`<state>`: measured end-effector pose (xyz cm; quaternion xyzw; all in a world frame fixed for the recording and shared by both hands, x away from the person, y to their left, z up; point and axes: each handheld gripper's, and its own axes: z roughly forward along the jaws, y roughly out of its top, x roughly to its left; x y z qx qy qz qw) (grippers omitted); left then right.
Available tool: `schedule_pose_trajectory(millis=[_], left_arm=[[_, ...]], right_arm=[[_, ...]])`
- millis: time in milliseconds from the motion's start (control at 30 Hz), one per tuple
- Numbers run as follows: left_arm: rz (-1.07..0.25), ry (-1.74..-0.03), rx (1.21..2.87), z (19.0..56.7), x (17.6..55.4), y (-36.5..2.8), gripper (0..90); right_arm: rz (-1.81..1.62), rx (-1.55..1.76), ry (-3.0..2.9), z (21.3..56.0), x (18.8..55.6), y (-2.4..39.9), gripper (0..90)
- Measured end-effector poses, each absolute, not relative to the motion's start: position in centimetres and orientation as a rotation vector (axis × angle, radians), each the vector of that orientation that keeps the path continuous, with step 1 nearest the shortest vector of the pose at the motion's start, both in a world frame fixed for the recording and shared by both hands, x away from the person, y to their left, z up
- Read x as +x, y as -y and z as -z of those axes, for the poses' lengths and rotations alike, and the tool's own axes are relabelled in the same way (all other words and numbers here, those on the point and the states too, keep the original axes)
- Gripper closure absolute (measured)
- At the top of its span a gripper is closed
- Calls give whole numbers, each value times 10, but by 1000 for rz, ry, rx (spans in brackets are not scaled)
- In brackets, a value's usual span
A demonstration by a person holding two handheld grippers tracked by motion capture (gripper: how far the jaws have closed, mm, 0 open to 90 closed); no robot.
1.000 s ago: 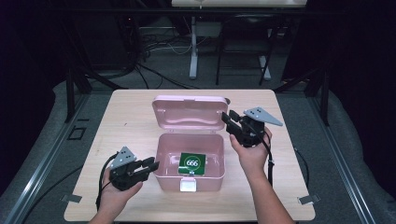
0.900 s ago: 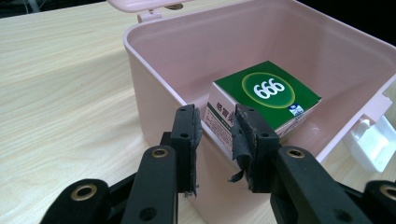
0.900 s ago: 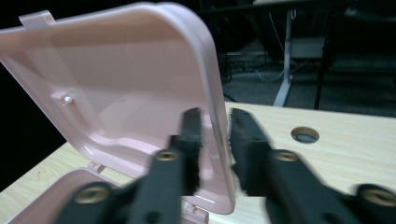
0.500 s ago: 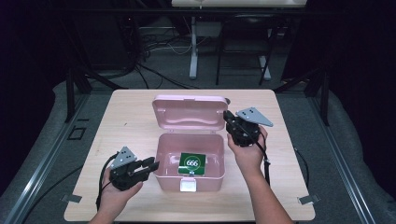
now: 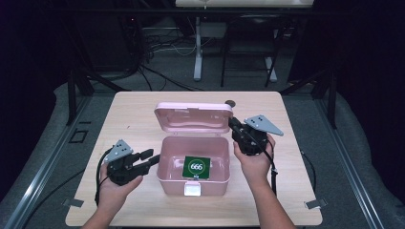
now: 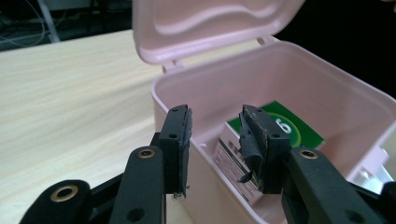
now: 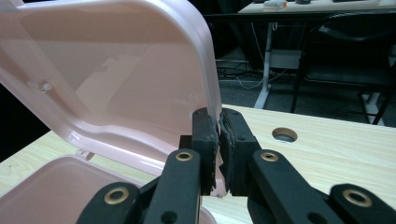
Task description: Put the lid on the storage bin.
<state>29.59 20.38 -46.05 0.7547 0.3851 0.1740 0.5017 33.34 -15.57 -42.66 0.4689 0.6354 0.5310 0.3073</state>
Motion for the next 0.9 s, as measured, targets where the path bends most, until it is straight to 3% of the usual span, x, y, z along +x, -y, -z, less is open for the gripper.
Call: schedule_pose_trajectory(millis=[900], left_arm=[[-589, -942, 1739, 399, 346, -189, 672]], right_arm=[[-1433, 1242, -1687, 429, 326, 158, 840]])
